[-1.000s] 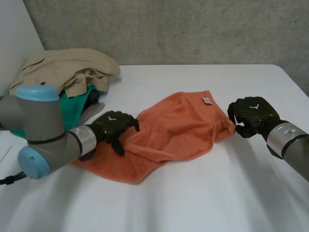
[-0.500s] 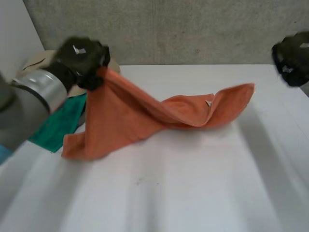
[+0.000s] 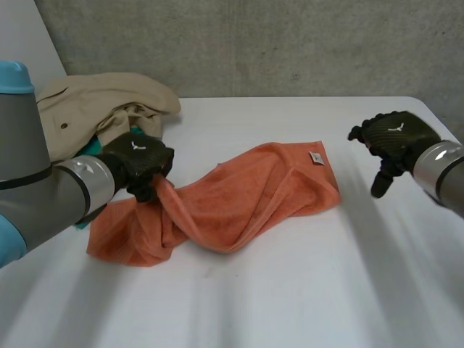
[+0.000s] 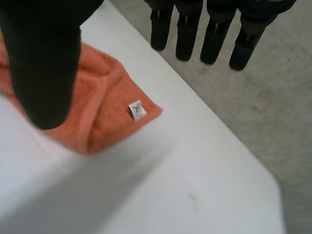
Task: Fold the laundry.
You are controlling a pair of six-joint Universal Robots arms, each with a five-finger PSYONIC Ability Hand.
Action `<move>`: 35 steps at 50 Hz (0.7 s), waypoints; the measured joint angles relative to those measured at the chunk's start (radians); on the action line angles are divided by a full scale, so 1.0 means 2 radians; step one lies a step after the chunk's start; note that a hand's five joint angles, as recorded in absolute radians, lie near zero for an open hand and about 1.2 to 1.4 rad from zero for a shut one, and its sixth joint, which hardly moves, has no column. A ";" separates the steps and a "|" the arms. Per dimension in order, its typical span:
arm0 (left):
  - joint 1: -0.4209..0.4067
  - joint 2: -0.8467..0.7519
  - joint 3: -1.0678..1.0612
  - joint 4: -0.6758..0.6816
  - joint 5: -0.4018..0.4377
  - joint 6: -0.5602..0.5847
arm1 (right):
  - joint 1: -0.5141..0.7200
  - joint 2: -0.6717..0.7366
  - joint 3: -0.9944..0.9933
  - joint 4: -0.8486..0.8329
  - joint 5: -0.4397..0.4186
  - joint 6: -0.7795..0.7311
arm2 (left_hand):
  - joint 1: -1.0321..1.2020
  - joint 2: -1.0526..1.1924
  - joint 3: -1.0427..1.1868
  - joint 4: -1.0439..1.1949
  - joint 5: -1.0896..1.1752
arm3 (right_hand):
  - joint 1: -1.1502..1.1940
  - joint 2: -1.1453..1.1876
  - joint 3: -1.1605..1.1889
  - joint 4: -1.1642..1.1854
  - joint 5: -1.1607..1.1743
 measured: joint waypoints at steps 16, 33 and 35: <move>-0.008 0.142 -0.069 0.055 0.010 0.001 | 0.071 0.104 -0.075 -0.016 -0.091 -0.019 | 0.000 0.000 0.000 0.000 0.000 | -0.006 0.002 0.009 0.009 0.024; 0.014 0.183 -0.105 0.077 0.019 -0.007 | 0.106 0.313 -0.232 -0.086 -0.011 -0.129 | 0.000 0.000 0.000 0.000 0.000 | 0.411 0.421 0.421 0.423 0.432; 0.018 0.190 -0.109 0.083 0.021 -0.012 | 0.103 0.301 -0.224 -0.107 -0.010 -0.117 | 0.000 0.000 0.000 0.000 0.000 | 0.411 0.429 0.437 0.441 0.441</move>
